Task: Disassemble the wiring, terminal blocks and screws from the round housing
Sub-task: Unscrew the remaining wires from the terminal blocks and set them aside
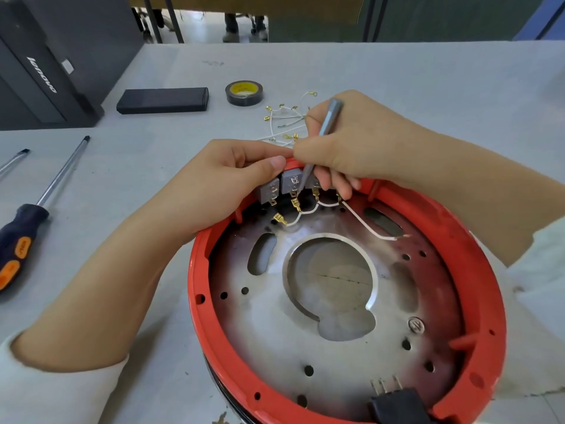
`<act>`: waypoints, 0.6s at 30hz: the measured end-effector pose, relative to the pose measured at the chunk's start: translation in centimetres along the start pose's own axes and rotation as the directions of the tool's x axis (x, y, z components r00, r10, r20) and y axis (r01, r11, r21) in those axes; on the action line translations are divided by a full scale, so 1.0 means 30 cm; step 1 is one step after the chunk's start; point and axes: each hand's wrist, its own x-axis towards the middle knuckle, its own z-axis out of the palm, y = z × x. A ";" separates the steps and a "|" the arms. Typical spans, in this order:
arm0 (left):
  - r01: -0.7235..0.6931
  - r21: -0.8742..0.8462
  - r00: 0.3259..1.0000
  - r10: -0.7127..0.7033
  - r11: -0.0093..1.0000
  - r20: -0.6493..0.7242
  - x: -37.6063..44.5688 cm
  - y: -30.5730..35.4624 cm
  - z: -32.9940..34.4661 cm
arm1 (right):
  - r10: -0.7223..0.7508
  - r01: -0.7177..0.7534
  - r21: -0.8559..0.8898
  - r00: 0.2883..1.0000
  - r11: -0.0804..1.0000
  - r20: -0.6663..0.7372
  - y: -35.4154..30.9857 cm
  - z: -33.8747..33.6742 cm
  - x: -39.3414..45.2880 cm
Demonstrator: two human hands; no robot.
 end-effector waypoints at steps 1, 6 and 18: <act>-0.002 -0.001 1.000 0.002 1.000 0.000 0.000 0.000 0.000 | -0.019 0.019 0.030 1.000 0.999 -0.009 0.005 0.000 -0.009; -0.005 0.018 1.000 0.006 1.000 -0.014 -0.001 -0.003 0.000 | -0.055 0.055 0.056 0.998 0.997 -0.007 0.013 -0.001 -0.025; 0.121 0.227 0.992 -0.108 0.966 -0.067 0.011 0.042 0.001 | -0.073 0.125 0.217 0.970 0.968 -0.232 0.080 -0.047 -0.154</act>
